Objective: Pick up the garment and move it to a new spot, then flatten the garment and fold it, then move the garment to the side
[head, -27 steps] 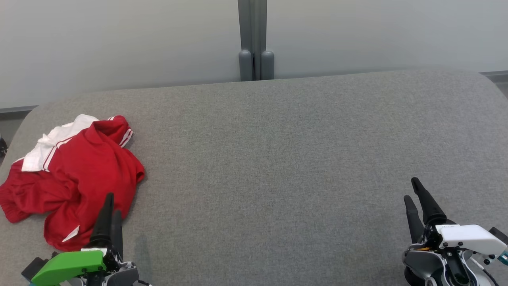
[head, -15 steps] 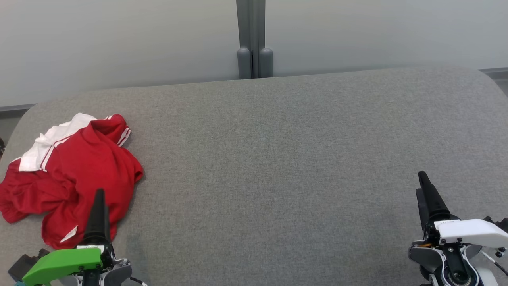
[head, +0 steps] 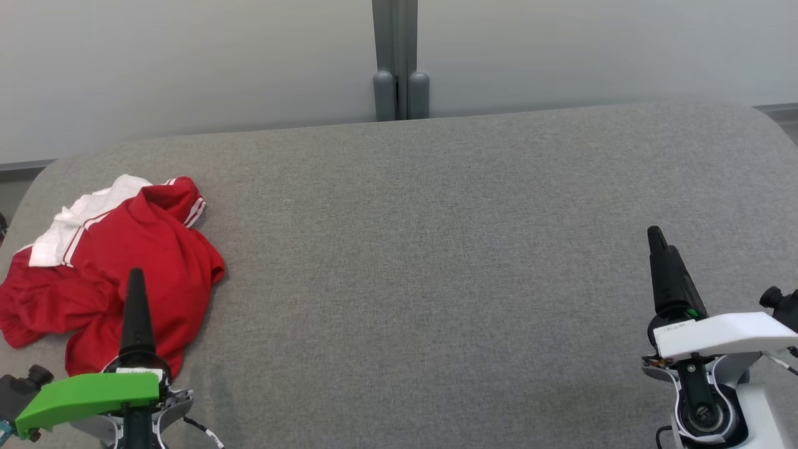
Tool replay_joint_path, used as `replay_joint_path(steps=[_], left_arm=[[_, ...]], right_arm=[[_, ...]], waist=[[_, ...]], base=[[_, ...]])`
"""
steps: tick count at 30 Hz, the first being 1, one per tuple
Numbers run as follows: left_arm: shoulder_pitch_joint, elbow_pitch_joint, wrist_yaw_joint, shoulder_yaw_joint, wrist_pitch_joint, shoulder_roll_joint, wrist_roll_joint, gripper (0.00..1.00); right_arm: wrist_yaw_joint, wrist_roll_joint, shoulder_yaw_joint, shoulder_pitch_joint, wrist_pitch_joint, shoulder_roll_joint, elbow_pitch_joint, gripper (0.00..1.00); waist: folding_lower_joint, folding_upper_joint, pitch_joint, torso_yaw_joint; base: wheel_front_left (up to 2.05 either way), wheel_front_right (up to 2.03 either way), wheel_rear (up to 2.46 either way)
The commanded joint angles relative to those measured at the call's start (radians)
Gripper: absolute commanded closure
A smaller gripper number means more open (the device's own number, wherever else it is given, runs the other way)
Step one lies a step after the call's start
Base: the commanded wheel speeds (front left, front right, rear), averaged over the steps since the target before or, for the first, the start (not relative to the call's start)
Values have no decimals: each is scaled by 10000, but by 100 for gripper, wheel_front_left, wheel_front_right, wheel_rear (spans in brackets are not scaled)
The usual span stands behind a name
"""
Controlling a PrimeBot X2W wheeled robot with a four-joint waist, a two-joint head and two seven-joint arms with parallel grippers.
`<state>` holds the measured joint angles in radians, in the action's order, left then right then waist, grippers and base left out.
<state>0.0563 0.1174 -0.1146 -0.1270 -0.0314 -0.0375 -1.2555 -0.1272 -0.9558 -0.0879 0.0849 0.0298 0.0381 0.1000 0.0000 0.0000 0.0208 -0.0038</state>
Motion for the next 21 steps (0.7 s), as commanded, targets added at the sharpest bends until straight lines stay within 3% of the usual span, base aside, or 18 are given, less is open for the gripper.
replay_joint_path(steps=[1,12,21], left_arm=[[199,-278,124,108,-107,-77,433,0],[77,-1114,669,1120,-477,-91,3098,0],[70,-929,1123,2394,-764,-102,5812,0]], right_arm=[[-38,681,98,240,126,75,-331,0],[-41,3427,735,204,501,336,-734,0],[-42,5029,1004,109,784,320,-776,0]], waist=[[0,0,0,5],[0,0,35,-11],[0,0,77,-18]], base=[[0,0,0],[0,0,0],[0,0,0]])
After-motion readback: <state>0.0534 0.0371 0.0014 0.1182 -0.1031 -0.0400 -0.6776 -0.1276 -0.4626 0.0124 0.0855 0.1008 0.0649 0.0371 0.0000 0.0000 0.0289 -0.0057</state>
